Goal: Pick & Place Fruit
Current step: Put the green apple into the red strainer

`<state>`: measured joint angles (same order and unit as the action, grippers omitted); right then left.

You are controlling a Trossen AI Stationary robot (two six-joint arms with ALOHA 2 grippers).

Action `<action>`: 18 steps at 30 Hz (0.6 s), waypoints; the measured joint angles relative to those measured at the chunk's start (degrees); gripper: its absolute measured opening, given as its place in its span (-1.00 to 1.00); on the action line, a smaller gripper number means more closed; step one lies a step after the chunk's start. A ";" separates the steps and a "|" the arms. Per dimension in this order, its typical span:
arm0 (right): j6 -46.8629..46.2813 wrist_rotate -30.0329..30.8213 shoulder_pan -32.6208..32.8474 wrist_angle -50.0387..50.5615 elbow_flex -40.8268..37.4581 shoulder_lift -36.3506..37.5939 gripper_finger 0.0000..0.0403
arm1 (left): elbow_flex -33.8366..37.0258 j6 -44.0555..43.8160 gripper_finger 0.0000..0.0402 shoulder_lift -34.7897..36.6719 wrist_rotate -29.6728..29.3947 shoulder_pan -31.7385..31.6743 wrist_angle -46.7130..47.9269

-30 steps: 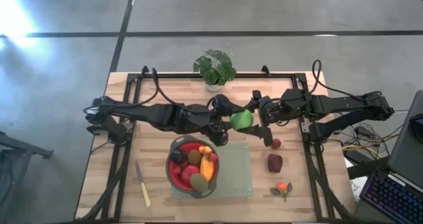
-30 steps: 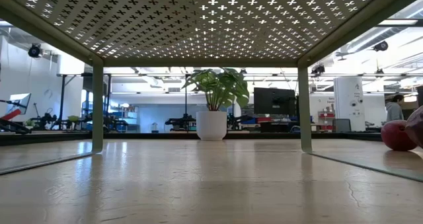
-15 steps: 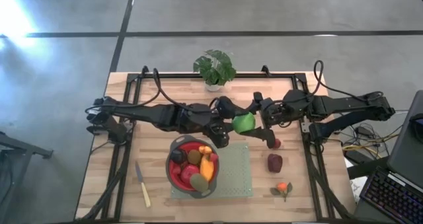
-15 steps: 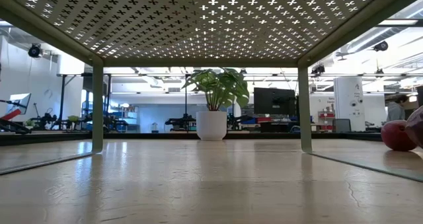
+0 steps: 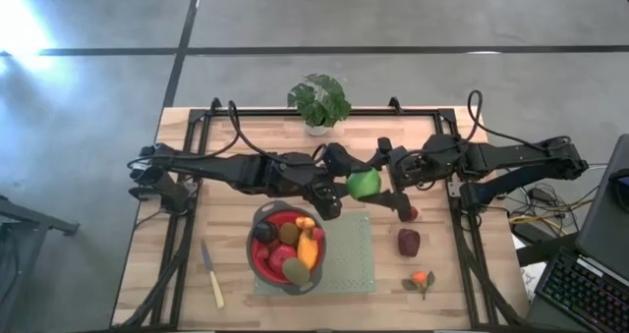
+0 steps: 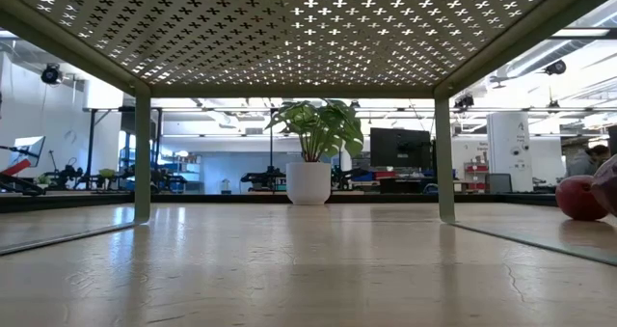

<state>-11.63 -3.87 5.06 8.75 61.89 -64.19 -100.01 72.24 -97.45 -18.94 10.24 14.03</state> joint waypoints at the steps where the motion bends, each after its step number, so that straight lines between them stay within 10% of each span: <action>1: 0.04 0.17 0.00 -0.02 0.00 -0.04 0.54 | 0.00 0.14 0.94 0.00 -0.33 0.01 0.21; 18: -0.03 0.62 -0.02 0.07 -0.09 -0.16 0.53 | -0.02 0.61 0.94 0.00 -0.65 -0.02 2.50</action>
<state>-11.66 -3.25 5.04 8.82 61.80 -64.35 -100.03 72.85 -97.45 -19.59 10.22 16.53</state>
